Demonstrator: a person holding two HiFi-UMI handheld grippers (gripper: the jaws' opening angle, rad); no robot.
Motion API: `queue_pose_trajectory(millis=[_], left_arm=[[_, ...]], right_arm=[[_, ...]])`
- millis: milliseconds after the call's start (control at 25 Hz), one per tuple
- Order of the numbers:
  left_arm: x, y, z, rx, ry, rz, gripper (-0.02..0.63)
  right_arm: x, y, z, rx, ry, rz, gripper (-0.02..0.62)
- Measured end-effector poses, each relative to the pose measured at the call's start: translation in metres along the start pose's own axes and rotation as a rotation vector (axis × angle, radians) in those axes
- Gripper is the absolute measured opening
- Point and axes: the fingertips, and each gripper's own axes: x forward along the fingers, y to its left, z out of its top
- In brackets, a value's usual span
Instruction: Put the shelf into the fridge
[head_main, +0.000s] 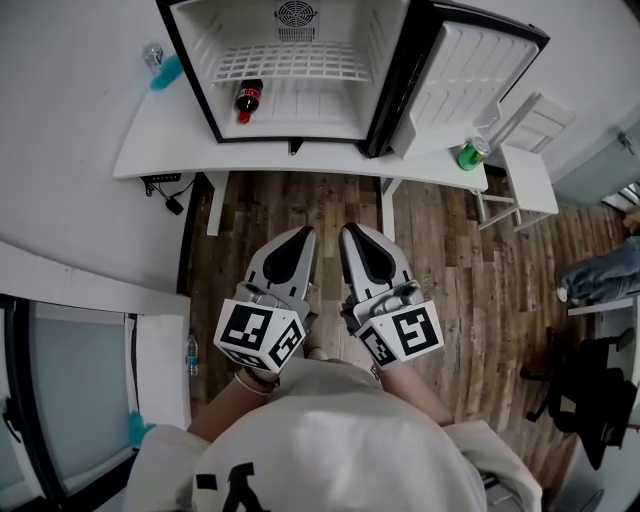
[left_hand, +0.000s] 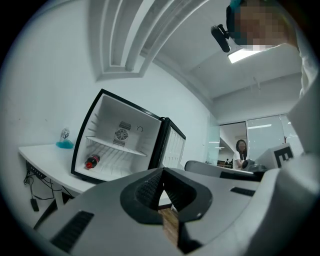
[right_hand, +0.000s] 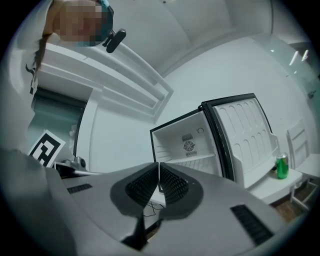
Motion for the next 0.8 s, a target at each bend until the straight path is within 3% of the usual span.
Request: queue_pose_trajectory(millis=[280, 800], left_arm=[[-0.004, -0.023, -0.006, -0.008, 0.031, -0.046, 0.006], [-0.050, -0.026, -0.006, -0.024, -0.010, 0.010, 0.006]], right_arm=[[-0.014, 0.009, 0.009, 0.004, -0.008, 0.019, 0.032], [-0.039, 0.036, 0.009, -0.009, -0.012, 0.057, 0.032]])
